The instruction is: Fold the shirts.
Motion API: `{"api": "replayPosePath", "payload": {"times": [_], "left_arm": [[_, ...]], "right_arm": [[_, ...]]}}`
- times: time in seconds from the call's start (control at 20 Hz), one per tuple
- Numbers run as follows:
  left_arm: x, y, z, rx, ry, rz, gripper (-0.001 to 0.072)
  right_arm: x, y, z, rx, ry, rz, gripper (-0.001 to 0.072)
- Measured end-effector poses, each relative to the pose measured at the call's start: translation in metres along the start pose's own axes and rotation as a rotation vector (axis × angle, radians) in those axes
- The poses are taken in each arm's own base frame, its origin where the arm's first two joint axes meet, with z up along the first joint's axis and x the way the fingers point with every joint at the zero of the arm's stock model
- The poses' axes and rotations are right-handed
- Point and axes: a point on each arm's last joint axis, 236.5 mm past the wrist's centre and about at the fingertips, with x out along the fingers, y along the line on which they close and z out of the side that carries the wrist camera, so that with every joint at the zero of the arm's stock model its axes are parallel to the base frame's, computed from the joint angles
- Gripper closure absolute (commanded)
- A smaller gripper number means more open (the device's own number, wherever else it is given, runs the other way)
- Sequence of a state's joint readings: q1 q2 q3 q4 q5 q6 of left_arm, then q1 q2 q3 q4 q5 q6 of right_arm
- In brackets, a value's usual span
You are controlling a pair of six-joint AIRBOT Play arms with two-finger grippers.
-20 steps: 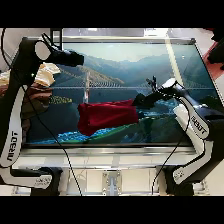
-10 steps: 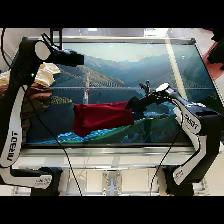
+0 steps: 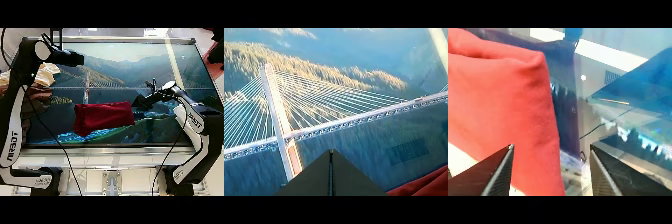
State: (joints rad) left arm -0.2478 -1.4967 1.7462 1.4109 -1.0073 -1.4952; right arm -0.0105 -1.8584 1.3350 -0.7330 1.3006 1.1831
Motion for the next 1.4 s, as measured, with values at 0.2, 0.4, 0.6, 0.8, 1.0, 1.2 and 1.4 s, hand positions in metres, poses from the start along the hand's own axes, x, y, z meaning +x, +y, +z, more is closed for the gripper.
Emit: {"api": "replayPosePath", "payload": {"times": [0.2, 0.4, 0.6, 0.8, 1.0, 1.2, 1.4], "left_arm": [[0.000, 0.000, 0.000, 0.000, 0.001, 0.000, 0.0697], [0.000, 0.000, -0.002, 0.000, 0.007, 0.000, 0.0697], [0.000, 0.000, -0.003, 0.002, 0.011, 0.000, 0.0697], [0.000, 0.000, -0.003, 0.004, 0.012, 0.001, 0.0697], [0.000, 0.002, -0.003, 0.008, 0.013, 0.007, 0.0697], [0.000, 0.002, -0.003, 0.008, 0.013, 0.007, 0.0697], [0.000, 0.002, -0.002, 0.009, 0.010, 0.008, 0.0697]], "right_arm": [[0.015, 0.012, -0.008, -0.019, 0.043, 0.001, 0.0167], [0.042, 0.035, -0.019, -0.070, 0.090, 0.016, 0.0168], [0.062, 0.054, -0.020, -0.109, 0.086, 0.029, 0.0674], [0.059, 0.078, -0.015, -0.135, 0.053, 0.101, 0.0679], [0.009, 0.089, 0.004, -0.175, -0.064, 0.111, 0.0680], [-0.103, 0.073, 0.023, -0.184, -0.286, -0.002, 0.0681], [-0.247, 0.023, 0.004, -0.088, -0.558, -0.210, 0.0681]]}}
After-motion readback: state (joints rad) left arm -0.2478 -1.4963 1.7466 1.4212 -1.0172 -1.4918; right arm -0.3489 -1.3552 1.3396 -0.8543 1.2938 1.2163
